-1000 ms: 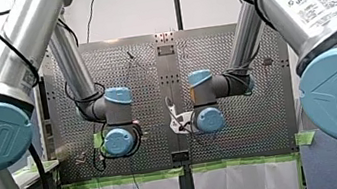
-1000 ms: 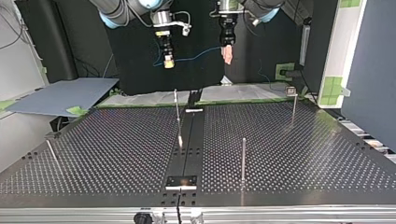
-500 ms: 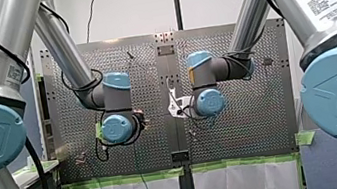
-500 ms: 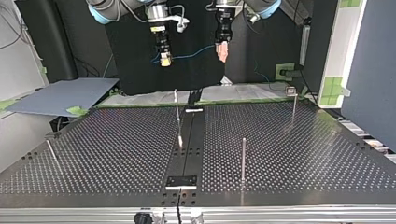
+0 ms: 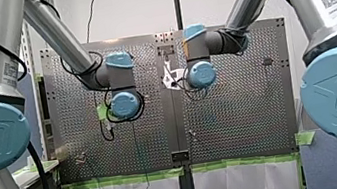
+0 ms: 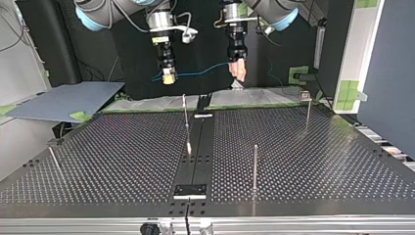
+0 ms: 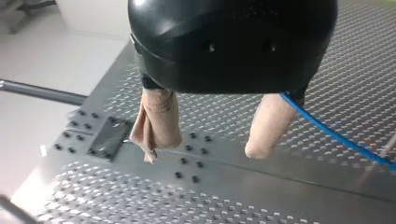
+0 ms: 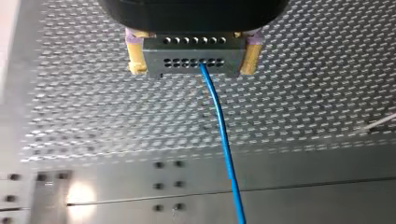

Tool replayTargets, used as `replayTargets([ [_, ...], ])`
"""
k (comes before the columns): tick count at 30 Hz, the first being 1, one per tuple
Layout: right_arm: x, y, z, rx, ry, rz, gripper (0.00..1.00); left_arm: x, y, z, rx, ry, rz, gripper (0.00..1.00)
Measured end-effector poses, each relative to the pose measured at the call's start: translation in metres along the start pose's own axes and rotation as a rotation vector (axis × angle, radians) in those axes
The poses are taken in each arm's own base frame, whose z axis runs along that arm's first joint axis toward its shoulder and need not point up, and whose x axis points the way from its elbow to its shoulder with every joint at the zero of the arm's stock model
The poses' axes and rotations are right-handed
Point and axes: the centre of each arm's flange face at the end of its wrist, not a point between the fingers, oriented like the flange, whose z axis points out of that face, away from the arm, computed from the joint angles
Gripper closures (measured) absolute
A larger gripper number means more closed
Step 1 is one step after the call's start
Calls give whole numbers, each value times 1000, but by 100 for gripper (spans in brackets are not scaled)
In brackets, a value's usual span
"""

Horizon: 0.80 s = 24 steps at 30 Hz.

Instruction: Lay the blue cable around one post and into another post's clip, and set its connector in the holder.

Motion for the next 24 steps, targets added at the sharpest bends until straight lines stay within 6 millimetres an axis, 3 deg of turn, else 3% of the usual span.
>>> replayTargets([
  [16,115,1,12,-13,126,14,98,-101,-17,55,-36,-130,-107,0],
  [20,149,2,11,-18,159,23,98,-135,-18,70,-25,-167,-142,0],
  [24,167,4,14,-24,169,23,98,-169,-16,84,-15,-206,-169,0],
])
